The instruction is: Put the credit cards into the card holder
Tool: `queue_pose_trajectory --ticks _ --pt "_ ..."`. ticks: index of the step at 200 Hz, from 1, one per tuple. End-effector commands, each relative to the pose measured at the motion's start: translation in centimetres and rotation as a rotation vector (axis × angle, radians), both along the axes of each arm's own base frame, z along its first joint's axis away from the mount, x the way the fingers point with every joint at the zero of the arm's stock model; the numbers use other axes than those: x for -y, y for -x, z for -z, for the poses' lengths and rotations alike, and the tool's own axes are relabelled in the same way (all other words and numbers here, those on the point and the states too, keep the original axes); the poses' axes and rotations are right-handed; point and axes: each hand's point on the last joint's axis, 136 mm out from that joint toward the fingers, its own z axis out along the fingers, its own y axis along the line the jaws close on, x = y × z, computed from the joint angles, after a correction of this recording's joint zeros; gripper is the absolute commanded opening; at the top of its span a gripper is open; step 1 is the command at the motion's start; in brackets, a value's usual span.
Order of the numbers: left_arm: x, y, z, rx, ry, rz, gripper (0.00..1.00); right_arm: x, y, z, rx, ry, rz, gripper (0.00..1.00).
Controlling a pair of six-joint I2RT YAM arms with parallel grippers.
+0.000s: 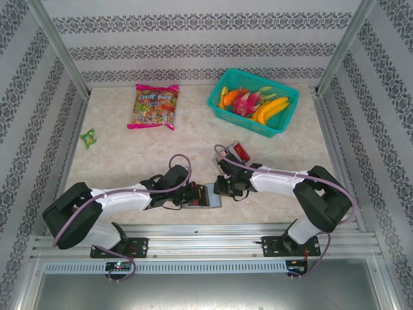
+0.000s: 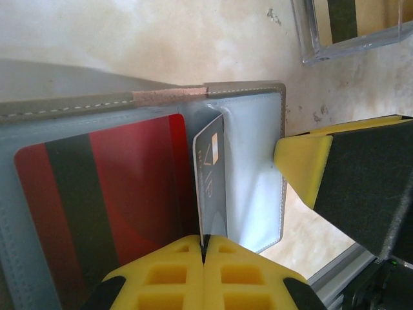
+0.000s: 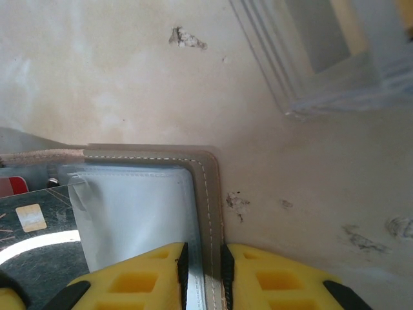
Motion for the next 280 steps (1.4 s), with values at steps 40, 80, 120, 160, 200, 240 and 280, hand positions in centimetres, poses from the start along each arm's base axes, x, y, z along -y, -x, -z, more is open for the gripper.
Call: queue_pose_trajectory --ticks 40,80,120,160,200,240,280 --pt "1.0 1.2 0.8 -0.041 -0.025 0.095 0.0 0.4 2.2 2.8 -0.087 0.04 -0.035 0.26" --pt "2.3 0.5 0.8 -0.028 -0.01 0.13 0.07 0.1 2.1 2.3 -0.081 0.011 -0.028 0.26" --pt "2.2 0.4 1.0 -0.031 -0.037 0.132 0.16 0.4 2.0 1.8 -0.063 0.013 -0.013 0.27" --pt "0.8 0.7 0.7 -0.02 -0.087 0.119 0.25 0.9 1.8 1.1 -0.045 0.03 -0.011 0.28" --pt "1.6 0.5 0.8 -0.026 -0.076 0.141 0.15 0.8 2.0 1.6 -0.059 0.023 -0.014 0.28" --pt "3.0 0.3 0.9 -0.036 -0.048 0.172 0.12 0.5 2.2 1.9 -0.071 0.008 -0.017 0.27" --pt "4.2 0.1 0.6 -0.038 -0.023 0.191 0.13 0.4 2.1 1.7 -0.068 0.003 -0.013 0.26"
